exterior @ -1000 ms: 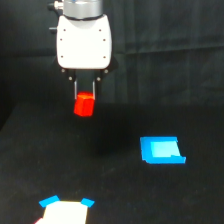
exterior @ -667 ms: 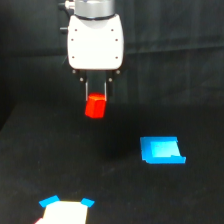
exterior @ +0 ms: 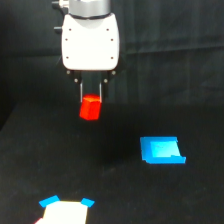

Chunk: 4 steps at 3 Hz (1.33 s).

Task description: Pick up the red object from the table

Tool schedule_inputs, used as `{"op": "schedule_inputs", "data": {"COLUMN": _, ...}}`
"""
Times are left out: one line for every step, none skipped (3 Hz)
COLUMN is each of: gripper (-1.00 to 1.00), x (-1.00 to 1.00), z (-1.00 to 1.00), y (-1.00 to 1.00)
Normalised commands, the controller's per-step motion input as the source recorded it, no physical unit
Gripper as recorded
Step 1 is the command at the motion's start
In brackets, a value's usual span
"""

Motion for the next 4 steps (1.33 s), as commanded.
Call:
{"op": "schedule_inputs", "data": {"gripper": -1.00, "x": -0.69, "z": 1.00, "y": -0.13}}
{"op": "schedule_inputs", "data": {"gripper": -1.00, "x": -0.13, "z": 0.01, "y": 0.17}}
{"op": "schedule_inputs", "data": {"gripper": -0.92, "x": 0.06, "z": 0.15, "y": 0.03}}
{"op": "schedule_inputs", "data": {"gripper": -1.00, "x": 0.02, "z": 0.25, "y": -0.56}}
